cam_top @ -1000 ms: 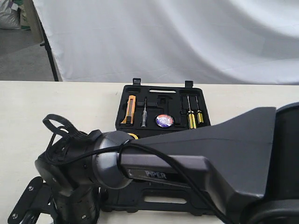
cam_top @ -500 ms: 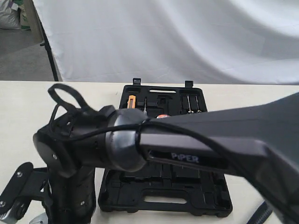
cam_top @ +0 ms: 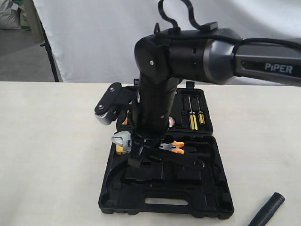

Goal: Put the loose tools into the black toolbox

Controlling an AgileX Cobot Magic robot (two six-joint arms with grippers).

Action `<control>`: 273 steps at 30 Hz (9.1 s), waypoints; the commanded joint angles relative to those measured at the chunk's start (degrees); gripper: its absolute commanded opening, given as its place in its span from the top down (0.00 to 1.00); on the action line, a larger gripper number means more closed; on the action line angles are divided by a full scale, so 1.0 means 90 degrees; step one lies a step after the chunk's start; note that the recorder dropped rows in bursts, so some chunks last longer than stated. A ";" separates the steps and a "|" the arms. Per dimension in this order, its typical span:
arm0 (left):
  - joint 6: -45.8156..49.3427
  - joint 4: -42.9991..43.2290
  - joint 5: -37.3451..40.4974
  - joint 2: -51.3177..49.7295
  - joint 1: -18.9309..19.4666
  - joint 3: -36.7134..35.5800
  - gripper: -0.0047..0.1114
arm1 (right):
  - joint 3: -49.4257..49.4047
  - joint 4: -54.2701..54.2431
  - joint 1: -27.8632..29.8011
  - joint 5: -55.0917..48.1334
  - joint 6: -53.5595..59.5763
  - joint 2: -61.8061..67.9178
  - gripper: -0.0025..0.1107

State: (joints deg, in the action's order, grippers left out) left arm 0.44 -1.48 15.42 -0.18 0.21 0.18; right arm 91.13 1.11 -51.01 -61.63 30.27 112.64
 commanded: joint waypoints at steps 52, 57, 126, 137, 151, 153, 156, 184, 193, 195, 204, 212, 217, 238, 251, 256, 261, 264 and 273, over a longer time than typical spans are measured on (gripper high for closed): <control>-0.0049 -0.0028 0.0006 0.0020 -0.0029 -0.0020 0.95 | -0.0021 -0.0543 0.0625 -0.0079 0.0918 0.0490 0.98; -0.0049 -0.0028 0.0006 0.0020 -0.0029 -0.0020 0.95 | -0.0021 -0.0633 0.0625 -0.0196 0.0918 0.0490 0.98; -0.0049 -0.0028 0.0006 0.0020 -0.0029 -0.0020 0.95 | -0.0021 0.0415 0.1029 0.0326 0.0684 0.1279 0.98; -0.0049 -0.0028 0.0006 0.0020 -0.0029 -0.0020 0.95 | -0.0021 0.0395 0.1029 0.0318 0.0375 0.1279 0.98; -0.0049 -0.0028 0.0006 0.0020 -0.0029 -0.0020 0.95 | 0.0015 0.0350 0.0978 0.0033 -0.0219 0.1279 0.40; -0.0049 -0.0028 0.0006 0.0020 -0.0029 -0.0020 0.95 | 0.0015 0.0410 0.0978 -0.0063 -0.0219 0.1279 0.40; -0.0049 -0.0028 0.0006 0.0020 -0.0029 -0.0020 0.95 | 0.0163 0.0654 0.0978 -0.0312 -0.0219 0.1254 0.40; -0.0049 -0.0028 0.0006 0.0020 -0.0029 -0.0020 0.95 | 0.0279 -0.0572 0.1085 -0.0926 -0.0272 0.1120 0.98; -0.0049 -0.0028 0.0006 0.0020 -0.0029 -0.0020 0.95 | -0.0143 -0.0017 0.1085 -0.0926 -0.0410 0.1120 0.98; -0.0049 -0.0028 0.0006 0.0020 -0.0029 -0.0020 0.95 | -0.0143 0.0085 0.1094 -0.0926 -0.0410 0.1120 0.98; -0.0049 -0.0028 0.0006 0.0020 -0.0029 -0.0020 0.95 | -0.0143 0.0099 0.1379 -0.0822 -0.0412 0.1153 0.98; -0.0049 -0.0028 0.0006 0.0020 -0.0029 -0.0020 0.95 | -0.0143 0.0099 0.1665 -0.0703 -0.0467 0.1153 0.98; -0.0049 -0.0028 0.0006 0.0020 -0.0029 -0.0020 0.95 | -0.0143 0.0059 0.1667 -0.0623 -0.0513 0.1153 0.98; -0.0049 -0.0028 0.0006 0.0020 -0.0029 -0.0020 0.95 | -0.0135 -0.0064 0.2132 -0.0723 -0.0639 0.1456 0.98; -0.0049 -0.0028 0.0006 0.0020 -0.0029 -0.0020 0.95 | -0.0135 -0.0190 0.2174 -0.0507 -0.0890 0.0164 0.98; -0.0049 -0.0028 0.0006 0.0020 -0.0029 -0.0020 0.95 | -0.0147 -0.0124 0.2174 -0.0899 -0.0934 -0.0288 0.98; -0.0049 -0.0028 0.0006 0.0020 -0.0029 -0.0020 0.95 | -0.0919 -0.0124 0.2174 -0.0520 -0.0698 -0.1078 0.98; -0.0049 -0.0028 0.0006 0.0020 -0.0029 -0.0020 0.95 | -0.1974 -0.0124 0.2174 -0.0293 0.0114 -0.1678 0.98; -0.0049 -0.0028 0.0006 0.0020 -0.0029 -0.0020 0.95 | -0.4394 -0.0616 0.1948 -0.0040 0.1909 -0.2565 0.98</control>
State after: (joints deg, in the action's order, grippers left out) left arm 0.44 -1.48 15.42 -0.18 0.21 0.18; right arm 56.33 -3.45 -32.17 -63.94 42.02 90.74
